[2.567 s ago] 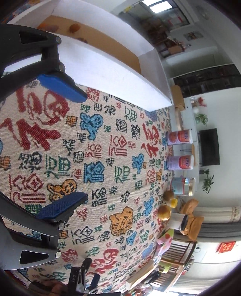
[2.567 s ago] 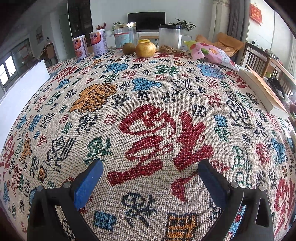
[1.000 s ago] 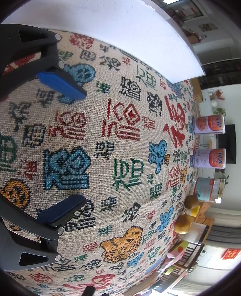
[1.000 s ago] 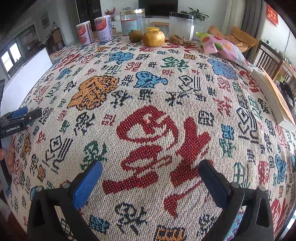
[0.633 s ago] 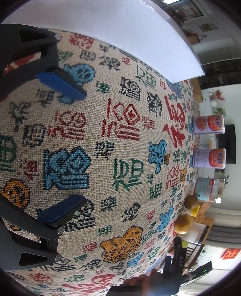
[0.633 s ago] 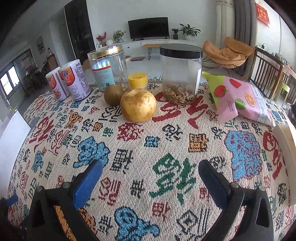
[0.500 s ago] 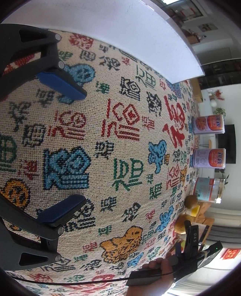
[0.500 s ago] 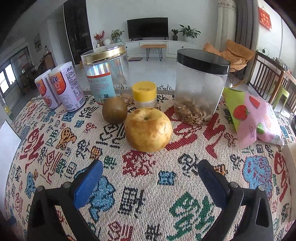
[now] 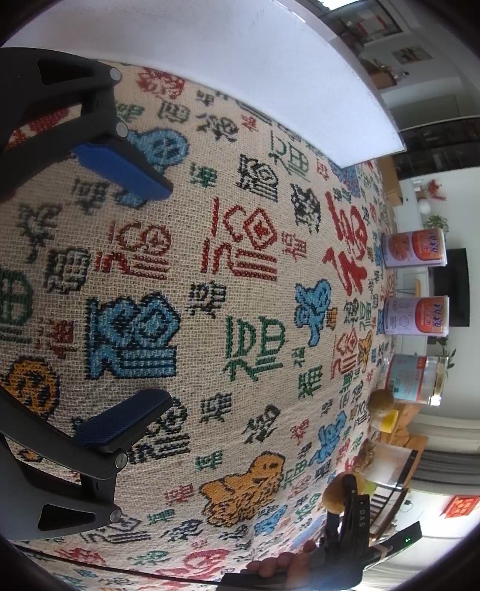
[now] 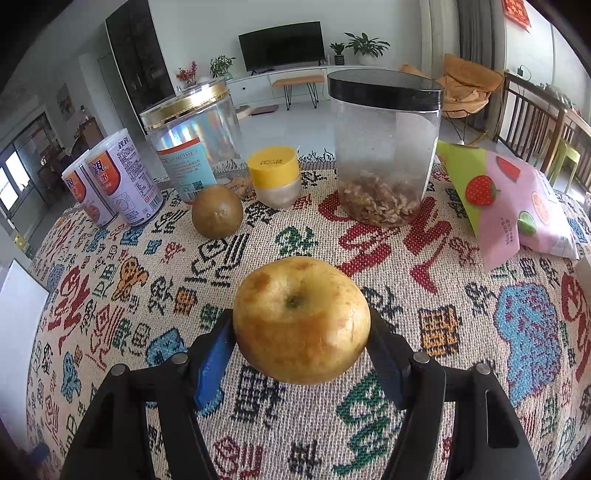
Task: Organize fruits
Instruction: 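Grasp the yellow pear with the right tool and lift it, then grasp the round brown fruit with the left tool while the right tool holds the pear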
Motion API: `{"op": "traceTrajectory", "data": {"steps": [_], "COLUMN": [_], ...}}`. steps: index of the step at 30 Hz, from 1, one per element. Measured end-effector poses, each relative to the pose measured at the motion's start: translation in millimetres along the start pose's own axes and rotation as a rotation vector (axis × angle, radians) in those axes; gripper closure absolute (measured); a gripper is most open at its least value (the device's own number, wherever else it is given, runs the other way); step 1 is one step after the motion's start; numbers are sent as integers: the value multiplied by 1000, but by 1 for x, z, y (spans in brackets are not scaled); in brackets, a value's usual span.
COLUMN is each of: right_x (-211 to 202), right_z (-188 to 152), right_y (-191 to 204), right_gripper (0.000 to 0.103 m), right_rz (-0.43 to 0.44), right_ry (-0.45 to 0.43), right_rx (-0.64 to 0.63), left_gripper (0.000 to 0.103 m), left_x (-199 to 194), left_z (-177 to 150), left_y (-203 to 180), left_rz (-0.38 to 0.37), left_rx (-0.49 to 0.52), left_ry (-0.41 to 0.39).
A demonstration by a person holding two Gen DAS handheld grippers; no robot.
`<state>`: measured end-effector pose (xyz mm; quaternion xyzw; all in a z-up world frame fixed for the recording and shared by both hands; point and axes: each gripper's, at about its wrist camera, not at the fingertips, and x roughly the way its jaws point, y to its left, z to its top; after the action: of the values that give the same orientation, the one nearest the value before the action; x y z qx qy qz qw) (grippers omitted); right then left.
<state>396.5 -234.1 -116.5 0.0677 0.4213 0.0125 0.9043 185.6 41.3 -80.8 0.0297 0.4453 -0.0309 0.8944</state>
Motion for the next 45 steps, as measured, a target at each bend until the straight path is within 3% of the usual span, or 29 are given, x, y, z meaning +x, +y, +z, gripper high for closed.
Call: {"op": "traceTrajectory", "data": {"steps": [8, 14, 15, 17, 19, 24, 27, 33, 38, 45], "right_x": [-100, -115, -116, -117, -113, -107, -105, -104, -105, -105], "right_z": [-97, -167, -174, -182, -182, -180, -181, -181, -181, -181], "right_y": [-29, -27, -27, -26, -21, -15, -14, -14, -15, -16], "right_gripper": [35, 33, 33, 17, 10, 2, 2, 0, 0, 0], "right_rz": [40, 23, 21, 10, -11, -38, -72, -72, -61, -51], "right_ry": [75, 64, 41, 21, 0, 23, 28, 32, 30, 28], "right_rx": [-48, -72, -68, -66, -74, -105, -110, -113, -107, -105], "left_gripper": [0, 0, 0, 0, 0, 1, 1, 1, 2, 2], "left_x": [0, 0, 0, 0, 0, 3, 14, 58, 111, 156], "left_z": [0, -1, -1, -1, -1, 4, 32, 119, 188, 249], "left_y": [-1, 0, 0, 0, 0, 0, -18, -102, -158, -174], "left_rz": [0, -2, -2, -2, -2, -14, -76, -196, -140, -110], "left_rx": [0, -2, -2, -2, -3, -7, 18, 154, 234, 150], "left_ry": [0, 0, 0, 0, 1, 18, 26, -41, -68, -98]}}
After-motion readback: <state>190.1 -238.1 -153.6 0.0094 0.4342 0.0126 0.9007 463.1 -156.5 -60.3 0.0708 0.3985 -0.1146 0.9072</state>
